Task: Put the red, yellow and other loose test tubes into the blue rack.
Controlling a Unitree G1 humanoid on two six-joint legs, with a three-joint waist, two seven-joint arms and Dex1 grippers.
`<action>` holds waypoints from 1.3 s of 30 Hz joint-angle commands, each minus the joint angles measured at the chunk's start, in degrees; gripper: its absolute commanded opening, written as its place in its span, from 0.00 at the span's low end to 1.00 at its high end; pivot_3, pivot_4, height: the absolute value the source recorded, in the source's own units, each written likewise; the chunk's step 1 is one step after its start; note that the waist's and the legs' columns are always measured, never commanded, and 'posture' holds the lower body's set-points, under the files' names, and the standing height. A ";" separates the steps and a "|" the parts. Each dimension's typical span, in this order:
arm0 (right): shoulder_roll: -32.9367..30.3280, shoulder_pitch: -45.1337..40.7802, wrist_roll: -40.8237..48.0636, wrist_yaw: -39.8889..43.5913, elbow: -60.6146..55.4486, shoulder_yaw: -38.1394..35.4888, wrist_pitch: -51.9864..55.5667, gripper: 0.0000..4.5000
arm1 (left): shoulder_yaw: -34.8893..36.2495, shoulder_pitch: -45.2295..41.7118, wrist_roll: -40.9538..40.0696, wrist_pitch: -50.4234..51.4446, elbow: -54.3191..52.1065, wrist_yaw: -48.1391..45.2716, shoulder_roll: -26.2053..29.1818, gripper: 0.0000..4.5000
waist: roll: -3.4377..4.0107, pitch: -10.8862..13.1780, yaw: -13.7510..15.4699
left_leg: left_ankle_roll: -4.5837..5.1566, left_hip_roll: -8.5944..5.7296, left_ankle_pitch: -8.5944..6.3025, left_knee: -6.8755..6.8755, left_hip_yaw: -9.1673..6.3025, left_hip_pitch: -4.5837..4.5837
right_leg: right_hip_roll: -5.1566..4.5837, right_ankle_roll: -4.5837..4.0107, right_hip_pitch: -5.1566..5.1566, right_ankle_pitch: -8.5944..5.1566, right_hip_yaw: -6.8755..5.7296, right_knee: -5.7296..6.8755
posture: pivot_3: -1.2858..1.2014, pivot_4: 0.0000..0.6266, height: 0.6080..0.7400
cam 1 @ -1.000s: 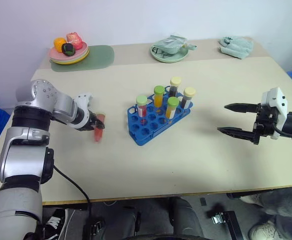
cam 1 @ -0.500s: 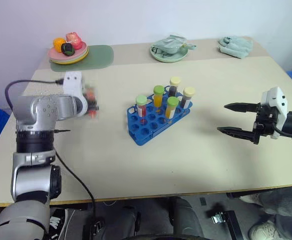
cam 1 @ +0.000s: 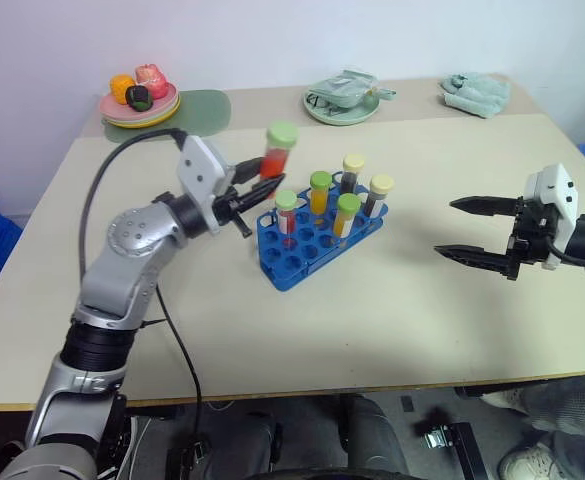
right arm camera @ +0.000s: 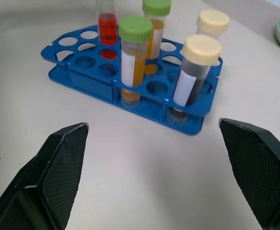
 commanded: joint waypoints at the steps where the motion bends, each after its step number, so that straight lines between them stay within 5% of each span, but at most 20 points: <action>1: -0.58 -0.57 0.17 -0.42 -1.09 -1.13 0.30 1.00 | -2.03 0.53 3.04 -4.29 1.19 -1.96 -1.90 0.17 | 0.00 0.00 -0.05 | 0.00 0.00 0.00 0.00 0.00 0.00 | 0.00 0.00 0.00 0.00 0.00 -0.02 | 0.52 0.24 1.00; 13: -2.28 3.85 1.39 0.14 -3.61 -4.20 2.37 1.00 | -8.69 4.54 13.23 -11.48 4.49 -3.13 -6.52 0.17 | 0.01 -0.01 0.08 | 0.05 0.01 -0.02 0.00 0.06 0.02 | 0.01 0.00 0.05 0.01 0.00 -0.07 | 0.52 0.24 1.00; 39: -3.36 9.15 2.58 0.52 -6.84 -7.41 4.46 1.00 | -10.08 8.24 22.52 -20.59 12.85 1.85 -12.94 0.17 | 0.03 -0.02 1.42 | 0.12 0.02 -0.06 0.00 0.17 0.21 | 0.01 0.01 0.22 0.02 0.04 -0.12 | 0.52 0.24 1.00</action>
